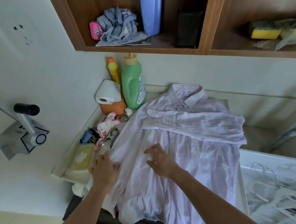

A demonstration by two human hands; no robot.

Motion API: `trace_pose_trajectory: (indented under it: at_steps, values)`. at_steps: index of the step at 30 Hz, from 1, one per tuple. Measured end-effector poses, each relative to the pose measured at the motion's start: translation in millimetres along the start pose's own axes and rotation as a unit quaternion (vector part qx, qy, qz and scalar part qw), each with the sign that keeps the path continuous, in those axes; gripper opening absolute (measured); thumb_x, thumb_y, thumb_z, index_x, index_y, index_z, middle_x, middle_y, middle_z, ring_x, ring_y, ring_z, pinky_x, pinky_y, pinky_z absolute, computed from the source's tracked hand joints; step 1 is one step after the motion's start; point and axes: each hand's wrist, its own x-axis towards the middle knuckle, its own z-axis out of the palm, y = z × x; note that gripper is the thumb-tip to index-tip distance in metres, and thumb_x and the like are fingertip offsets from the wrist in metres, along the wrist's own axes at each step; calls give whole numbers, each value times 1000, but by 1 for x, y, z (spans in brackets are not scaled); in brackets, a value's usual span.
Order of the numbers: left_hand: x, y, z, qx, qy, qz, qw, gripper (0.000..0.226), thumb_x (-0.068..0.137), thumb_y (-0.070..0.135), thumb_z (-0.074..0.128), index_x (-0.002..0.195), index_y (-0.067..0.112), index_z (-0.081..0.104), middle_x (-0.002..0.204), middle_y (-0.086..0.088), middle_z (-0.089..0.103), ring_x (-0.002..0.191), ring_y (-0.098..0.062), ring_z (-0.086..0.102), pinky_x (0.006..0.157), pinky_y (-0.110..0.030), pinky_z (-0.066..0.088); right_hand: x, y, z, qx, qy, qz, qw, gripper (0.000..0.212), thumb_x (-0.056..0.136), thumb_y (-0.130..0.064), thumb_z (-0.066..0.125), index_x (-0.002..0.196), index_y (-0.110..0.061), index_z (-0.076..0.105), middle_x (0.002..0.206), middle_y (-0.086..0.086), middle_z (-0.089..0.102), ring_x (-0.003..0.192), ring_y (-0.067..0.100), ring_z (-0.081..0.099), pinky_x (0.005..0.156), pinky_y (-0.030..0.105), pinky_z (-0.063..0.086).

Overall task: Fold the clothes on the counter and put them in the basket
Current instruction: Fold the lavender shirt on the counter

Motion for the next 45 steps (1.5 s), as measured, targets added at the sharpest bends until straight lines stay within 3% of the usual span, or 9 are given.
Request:
trace_pose_trajectory:
  at_steps: [5,12,15,19,23,30,35,40,45]
  values:
    - [21,4,-29,-34,14,78,996,14,90,24,55,76,24,51,67,9,52,71,-20,54,61,-33,39,23,-16,-5,0,-75,98,992,39,93,-42,62,129,-27,55,135,-3,38,108,22,59,96,36,48]
    - [60,72,-115,-327,-13,174,929,9,95,23,59,86,21,55,84,7,62,76,-20,59,64,-32,43,52,-110,-15,196,-169,76,963,50,81,-75,58,93,-27,63,93,-10,64,86,5,61,81,23,48]
    - [65,94,-149,-428,-52,183,883,11,95,29,62,101,20,64,93,1,67,86,-14,62,71,-26,47,60,-122,-20,340,-65,55,936,50,83,-56,69,116,-19,70,117,7,71,112,22,65,103,45,49]
    - [81,99,-159,-529,-150,169,818,27,96,53,52,109,37,69,114,7,69,108,-12,64,95,-34,50,67,-124,-59,563,46,57,823,25,93,-7,62,117,-4,66,113,13,72,105,24,69,93,35,54]
    - [81,114,-153,-645,-302,181,678,49,97,46,47,132,15,58,117,-9,72,108,-19,68,97,-36,52,70,-114,-113,604,132,77,782,34,94,-9,64,120,12,61,121,28,65,111,37,64,101,45,50]
    - [71,165,-129,-587,-314,196,720,45,91,-6,48,120,23,69,93,-6,69,85,-19,64,71,-24,52,34,-63,-159,630,188,148,739,19,100,-9,54,109,3,65,97,15,72,83,17,69,75,25,55]
    - [68,212,-122,-572,-252,233,745,32,94,-4,55,113,16,72,106,-10,76,101,-24,71,84,-33,56,8,-32,-170,411,324,266,809,65,93,-40,64,148,-28,31,143,7,44,122,25,53,94,35,44]
    - [52,263,-118,-559,-235,266,749,22,95,4,63,113,11,72,99,-7,76,90,-18,73,74,-22,56,-17,-14,-178,239,255,95,932,84,84,-47,73,151,-38,24,148,-17,13,118,-12,39,95,12,32]
    - [53,279,-90,-440,-195,346,805,67,88,21,75,143,36,40,133,15,55,118,-2,56,89,-15,47,-14,11,-197,275,339,125,891,32,87,-3,57,114,-19,64,92,-2,71,80,9,66,73,23,51]
